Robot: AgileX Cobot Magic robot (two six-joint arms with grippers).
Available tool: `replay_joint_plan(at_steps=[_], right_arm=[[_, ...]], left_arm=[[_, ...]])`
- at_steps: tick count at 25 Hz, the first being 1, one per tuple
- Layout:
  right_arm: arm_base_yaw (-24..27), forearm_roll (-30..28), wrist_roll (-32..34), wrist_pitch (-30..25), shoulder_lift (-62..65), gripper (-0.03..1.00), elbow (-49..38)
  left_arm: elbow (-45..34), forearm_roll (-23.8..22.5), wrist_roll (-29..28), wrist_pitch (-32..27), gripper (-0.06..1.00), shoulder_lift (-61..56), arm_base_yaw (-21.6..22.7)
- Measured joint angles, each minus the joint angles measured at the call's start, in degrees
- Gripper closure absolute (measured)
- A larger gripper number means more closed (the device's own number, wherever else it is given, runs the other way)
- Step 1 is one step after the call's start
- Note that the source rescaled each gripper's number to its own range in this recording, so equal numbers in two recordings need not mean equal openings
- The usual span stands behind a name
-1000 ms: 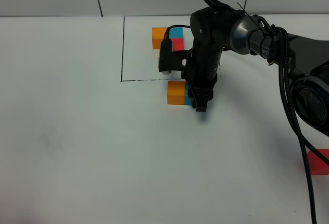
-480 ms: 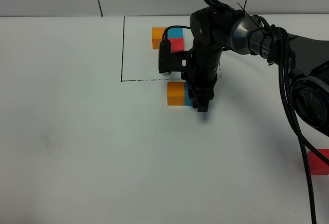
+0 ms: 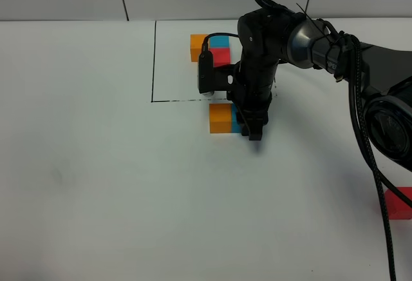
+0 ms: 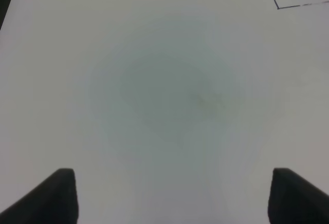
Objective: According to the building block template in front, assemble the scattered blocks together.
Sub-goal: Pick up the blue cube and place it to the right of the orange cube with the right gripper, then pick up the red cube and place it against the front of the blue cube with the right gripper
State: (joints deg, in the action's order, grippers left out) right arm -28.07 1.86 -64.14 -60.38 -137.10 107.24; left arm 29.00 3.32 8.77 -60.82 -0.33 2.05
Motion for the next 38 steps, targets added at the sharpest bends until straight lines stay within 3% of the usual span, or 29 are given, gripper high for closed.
replay_joint_plan(at_steps=[9, 10, 17, 19, 23, 29, 34, 38], right_arm=[[0.3, 0.7, -0.6, 0.1, 0.0, 0.92, 0.0], [0.4, 0.9, -0.6, 0.0, 0.0, 0.88, 0.0], [0.6, 0.9, 2.5, -0.1, 0.8, 0.34, 0.7], [1.3, 0.8, 4.8, -2.0, 1.9, 0.27, 0.7], [4.8, 1.4, 11.9, -3.6, 6.6, 0.25, -1.5], [12.5, 1.7, 21.9, 5.9, 19.4, 0.24, -19.6], [19.3, 1.8, 37.2, 16.3, 34.9, 0.24, -39.0], [23.9, 1.8, 48.9, 19.7, 46.5, 0.24, -52.2]], left_arm=[[0.0, 0.0, 0.0, 0.0, 0.04, 0.0, 0.0], [0.0, 0.0, 0.0, 0.0, 0.04, 0.0, 0.0], [0.0, 0.0, 0.0, 0.0, 0.04, 0.0, 0.0], [0.0, 0.0, 0.0, 0.0, 0.04, 0.0, 0.0], [0.0, 0.0, 0.0, 0.0, 0.04, 0.0, 0.0], [0.0, 0.0, 0.0, 0.0, 0.04, 0.0, 0.0], [0.0, 0.0, 0.0, 0.0, 0.04, 0.0, 0.0], [0.0, 0.0, 0.0, 0.0, 0.04, 0.0, 0.0]])
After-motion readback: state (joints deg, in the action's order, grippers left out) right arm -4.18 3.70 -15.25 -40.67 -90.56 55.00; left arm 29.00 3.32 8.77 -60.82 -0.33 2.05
